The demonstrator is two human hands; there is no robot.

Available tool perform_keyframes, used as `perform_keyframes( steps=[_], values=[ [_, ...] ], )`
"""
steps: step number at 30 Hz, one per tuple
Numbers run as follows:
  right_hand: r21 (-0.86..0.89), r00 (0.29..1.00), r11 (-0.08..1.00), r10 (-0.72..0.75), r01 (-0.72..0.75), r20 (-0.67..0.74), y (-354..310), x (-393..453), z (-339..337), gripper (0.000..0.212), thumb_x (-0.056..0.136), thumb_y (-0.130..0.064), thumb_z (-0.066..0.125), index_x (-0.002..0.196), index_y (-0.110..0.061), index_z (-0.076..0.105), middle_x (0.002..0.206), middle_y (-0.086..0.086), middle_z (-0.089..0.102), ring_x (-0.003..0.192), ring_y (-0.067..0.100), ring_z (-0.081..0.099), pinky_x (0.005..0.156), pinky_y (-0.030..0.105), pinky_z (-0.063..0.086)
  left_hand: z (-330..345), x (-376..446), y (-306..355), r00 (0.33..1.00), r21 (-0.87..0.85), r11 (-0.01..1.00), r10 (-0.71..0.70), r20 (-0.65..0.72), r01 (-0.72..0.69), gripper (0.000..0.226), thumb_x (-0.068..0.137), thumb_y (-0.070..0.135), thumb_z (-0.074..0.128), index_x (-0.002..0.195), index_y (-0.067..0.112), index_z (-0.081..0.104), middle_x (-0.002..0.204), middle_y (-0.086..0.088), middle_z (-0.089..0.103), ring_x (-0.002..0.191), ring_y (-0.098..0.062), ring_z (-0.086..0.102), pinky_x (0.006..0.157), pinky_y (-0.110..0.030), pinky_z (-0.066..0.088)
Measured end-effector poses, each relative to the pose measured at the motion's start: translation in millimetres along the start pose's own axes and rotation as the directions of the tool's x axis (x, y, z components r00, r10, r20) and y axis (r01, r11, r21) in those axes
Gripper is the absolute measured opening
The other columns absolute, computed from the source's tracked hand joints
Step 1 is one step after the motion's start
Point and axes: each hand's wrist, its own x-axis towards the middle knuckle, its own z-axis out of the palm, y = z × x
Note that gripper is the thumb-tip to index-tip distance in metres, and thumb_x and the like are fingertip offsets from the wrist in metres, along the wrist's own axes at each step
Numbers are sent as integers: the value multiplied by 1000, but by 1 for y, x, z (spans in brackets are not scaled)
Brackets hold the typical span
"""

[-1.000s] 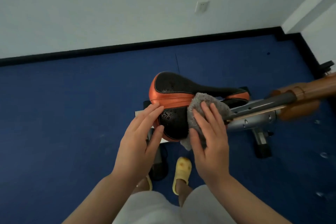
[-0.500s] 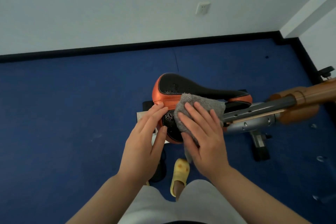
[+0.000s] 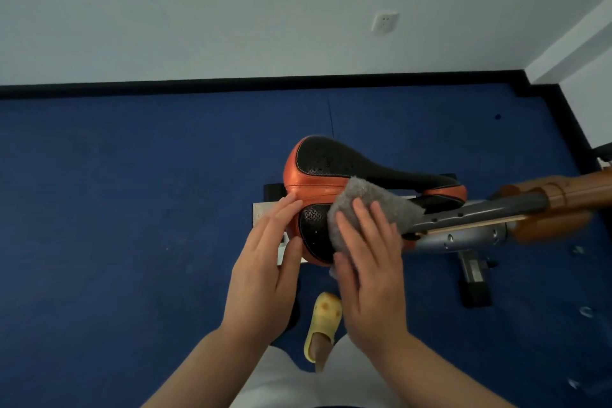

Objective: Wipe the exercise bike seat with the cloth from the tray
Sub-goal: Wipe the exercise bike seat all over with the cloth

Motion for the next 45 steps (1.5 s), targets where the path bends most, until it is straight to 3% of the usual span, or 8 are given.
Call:
perform_keyframes(
  steps=[10,15,20,25,31,36,41,45],
  values=[
    [-48,999,999,6,-4,50,-9,-6,3,46,99,-28,37,146,-26,33,157,0,28,148,21,17,121,42,10,-9,1,-6,1000,7,1000,-13,14,13,44,95,9,39,136,24,43,140,13,47,132,-1,39,106,-16,32],
    [-140,969,967,-188,211,161,-7,24,2,44,100,-33,39,143,-27,39,154,0,35,147,17,23,120,41,12,-8,4,-2,999,1,1000,8,39,-8,42,95,15,41,136,24,44,140,13,47,131,-3,40,106,-19,34],
    [-34,999,998,53,-52,14,-8,-1,4,44,101,-31,31,145,-28,35,156,-2,30,148,18,19,121,40,9,-7,14,8,994,79,993,84,71,-90,38,92,27,41,130,26,50,139,17,44,129,5,36,103,-6,26],
    [-132,962,968,-184,213,202,16,20,-12,44,101,-38,31,145,-30,33,155,-3,31,147,14,20,120,40,11,5,23,14,988,59,987,148,53,-151,38,92,16,42,128,19,51,136,10,50,129,-1,40,108,-20,32],
    [-19,992,992,125,-125,10,20,-3,-6,48,100,-31,35,148,-29,29,159,-3,25,149,19,15,120,46,12,21,31,26,961,95,959,258,97,-267,36,87,18,48,123,21,56,132,14,51,127,3,39,109,-29,29],
    [-185,975,967,-147,177,164,54,22,-27,47,100,-35,37,147,-29,30,156,-4,30,148,14,19,120,42,12,29,33,27,960,176,944,271,71,-280,35,87,18,49,120,20,59,129,11,55,124,-2,44,108,-37,30],
    [-84,983,981,169,-174,-66,58,13,-26,46,101,-29,34,147,-25,30,158,-2,28,149,20,16,121,47,10,33,32,27,951,257,916,301,69,-309,34,87,18,48,118,19,60,126,9,59,122,-9,49,108,-36,30],
    [-21,998,999,48,-47,42,25,11,-11,45,102,-30,29,146,-23,34,156,-4,31,148,18,19,121,42,10,33,32,28,958,222,932,285,42,-287,34,84,16,51,118,16,60,124,8,60,120,-10,51,103,-34,34]
  ],
)
